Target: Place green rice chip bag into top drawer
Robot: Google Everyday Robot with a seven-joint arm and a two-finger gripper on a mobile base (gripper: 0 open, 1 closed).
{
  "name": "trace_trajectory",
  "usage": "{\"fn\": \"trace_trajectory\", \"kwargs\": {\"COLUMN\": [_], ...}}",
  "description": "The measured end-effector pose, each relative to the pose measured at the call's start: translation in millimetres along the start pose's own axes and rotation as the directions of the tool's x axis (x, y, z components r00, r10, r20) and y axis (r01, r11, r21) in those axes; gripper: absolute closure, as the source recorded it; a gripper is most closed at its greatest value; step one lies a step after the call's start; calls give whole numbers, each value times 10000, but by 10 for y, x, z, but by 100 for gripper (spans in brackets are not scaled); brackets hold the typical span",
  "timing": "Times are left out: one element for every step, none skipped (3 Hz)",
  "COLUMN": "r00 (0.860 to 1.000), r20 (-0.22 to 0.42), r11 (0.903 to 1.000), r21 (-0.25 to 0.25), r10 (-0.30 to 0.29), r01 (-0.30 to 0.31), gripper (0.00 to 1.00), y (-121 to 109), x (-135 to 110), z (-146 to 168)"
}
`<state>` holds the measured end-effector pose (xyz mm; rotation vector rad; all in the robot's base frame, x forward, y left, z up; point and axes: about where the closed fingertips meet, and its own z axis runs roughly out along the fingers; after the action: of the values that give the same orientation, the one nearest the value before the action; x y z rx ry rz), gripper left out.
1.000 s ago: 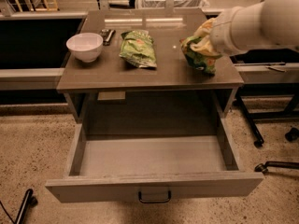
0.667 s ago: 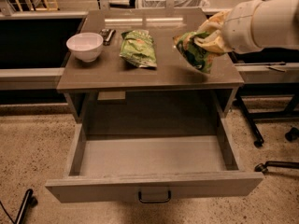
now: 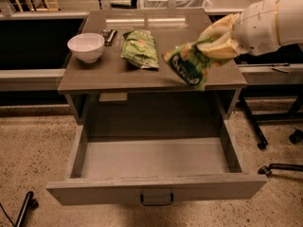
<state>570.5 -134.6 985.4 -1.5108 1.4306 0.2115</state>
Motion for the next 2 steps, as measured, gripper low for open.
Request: {"fn": "trace_trajectory", "kwargs": {"r00": [9993,9990], "r20": [-118,197], "r11": [9956,9951], "r21": [-856,-908], "r10": [363,409], "r01": [-372,-390], "gripper": [100,100], "y": [210,334], "x": [36,64], "z": [12,8]}}
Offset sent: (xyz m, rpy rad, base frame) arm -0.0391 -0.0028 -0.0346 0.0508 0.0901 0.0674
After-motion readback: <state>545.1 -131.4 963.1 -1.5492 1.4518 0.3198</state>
